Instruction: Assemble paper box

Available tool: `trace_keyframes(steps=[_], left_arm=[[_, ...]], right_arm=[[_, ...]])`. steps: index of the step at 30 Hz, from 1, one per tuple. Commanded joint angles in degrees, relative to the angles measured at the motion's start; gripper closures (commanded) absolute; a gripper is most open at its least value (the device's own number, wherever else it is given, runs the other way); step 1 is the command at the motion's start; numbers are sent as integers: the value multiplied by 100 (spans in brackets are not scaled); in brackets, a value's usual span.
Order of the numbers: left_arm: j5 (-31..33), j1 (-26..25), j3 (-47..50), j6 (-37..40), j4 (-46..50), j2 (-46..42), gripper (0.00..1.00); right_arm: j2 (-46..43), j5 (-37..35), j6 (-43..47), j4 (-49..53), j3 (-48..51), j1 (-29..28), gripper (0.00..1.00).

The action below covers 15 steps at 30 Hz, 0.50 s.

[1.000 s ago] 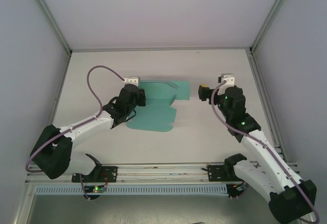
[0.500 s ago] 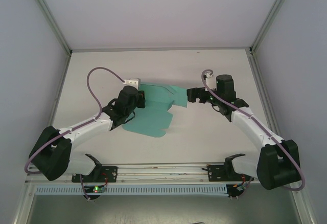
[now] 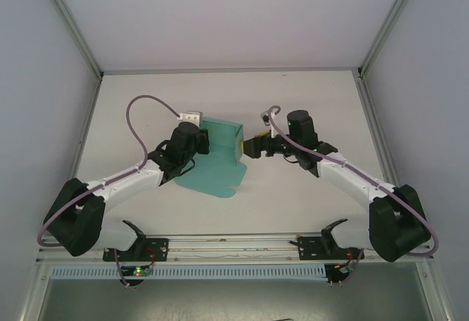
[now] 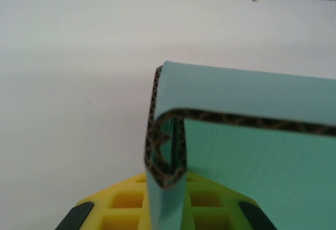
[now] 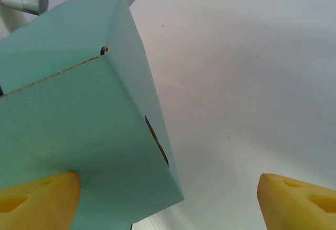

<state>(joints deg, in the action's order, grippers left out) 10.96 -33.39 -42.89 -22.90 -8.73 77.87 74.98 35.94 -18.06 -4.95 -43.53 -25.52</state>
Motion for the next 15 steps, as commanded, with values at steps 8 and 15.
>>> trace_keyframes(steps=[8,15], left_arm=[[439,-40,-135,-151,60,-78,100],[785,-40,-158,-67,253,26,100]], right_arm=[[280,-743,167,63,-234,-380,20],[-38,-82,252,22,-33,-578,21]])
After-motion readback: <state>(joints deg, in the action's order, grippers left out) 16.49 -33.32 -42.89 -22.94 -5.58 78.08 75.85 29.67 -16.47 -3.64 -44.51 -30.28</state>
